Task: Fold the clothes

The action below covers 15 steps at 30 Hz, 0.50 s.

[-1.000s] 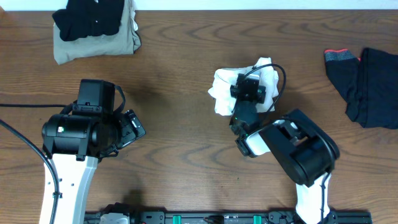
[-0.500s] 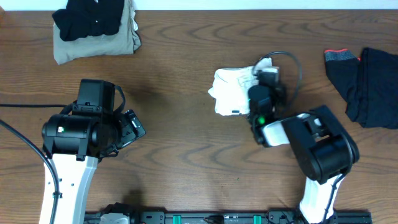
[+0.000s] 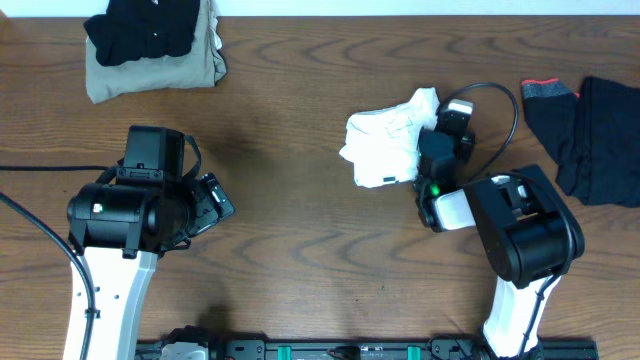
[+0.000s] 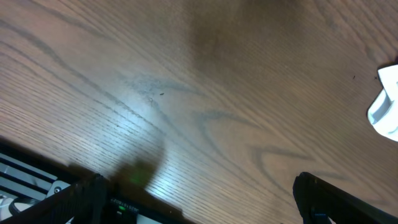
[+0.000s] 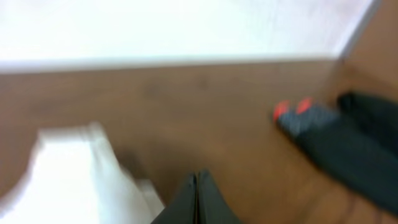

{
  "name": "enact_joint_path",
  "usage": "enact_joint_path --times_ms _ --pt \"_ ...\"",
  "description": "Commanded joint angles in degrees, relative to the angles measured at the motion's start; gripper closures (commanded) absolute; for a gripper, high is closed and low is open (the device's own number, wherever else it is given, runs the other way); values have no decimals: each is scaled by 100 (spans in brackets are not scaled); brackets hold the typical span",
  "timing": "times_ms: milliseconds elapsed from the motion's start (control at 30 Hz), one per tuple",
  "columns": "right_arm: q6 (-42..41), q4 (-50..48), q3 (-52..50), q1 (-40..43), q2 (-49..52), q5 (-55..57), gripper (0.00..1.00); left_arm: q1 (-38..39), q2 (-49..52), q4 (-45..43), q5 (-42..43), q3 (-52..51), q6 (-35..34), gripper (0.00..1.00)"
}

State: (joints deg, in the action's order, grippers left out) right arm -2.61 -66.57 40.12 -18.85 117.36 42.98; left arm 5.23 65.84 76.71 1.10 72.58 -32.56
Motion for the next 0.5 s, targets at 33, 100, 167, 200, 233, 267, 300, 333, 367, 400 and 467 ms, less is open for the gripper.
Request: enact_joint_path --times_ms 33,100,167,200,233,267,300,333,367,400,467 --pt "1217 -931 22 -337 -151 385 91 -24 7 55 0 -4 221 2" --pt "1300 -1298 22 -435 -273 549 65 15 4 55 -2 -4 280 2" --pt "1298 -1364 22 -507 -446 791 1 87 -2 50 46 -4 313 2" --pt "1298 -1257 22 -514 -538 872 1 162 -13 20 210 -4 459 2" --pt "1298 -1099 22 -511 -627 946 1 232 -31 -11 358 -4 566 2" --pt "1298 -876 22 -511 -719 1023 1 313 -52 -46 487 -4 634 2" --pt "1298 -553 22 -507 -835 1069 1 426 -90 -101 603 -4 708 2" --pt "1298 -164 22 -503 -960 1067 1 560 -129 -155 623 -4 717 2" --pt "1296 258 22 -494 -1095 1062 1 691 -168 -205 621 -4 717 2" --pt "1294 756 22 -485 -1259 1064 1 850 -205 -260 621 -4 713 2" --pt "1097 1687 22 -472 -1567 1036 1 1200 -245 -334 621 -4 697 2"
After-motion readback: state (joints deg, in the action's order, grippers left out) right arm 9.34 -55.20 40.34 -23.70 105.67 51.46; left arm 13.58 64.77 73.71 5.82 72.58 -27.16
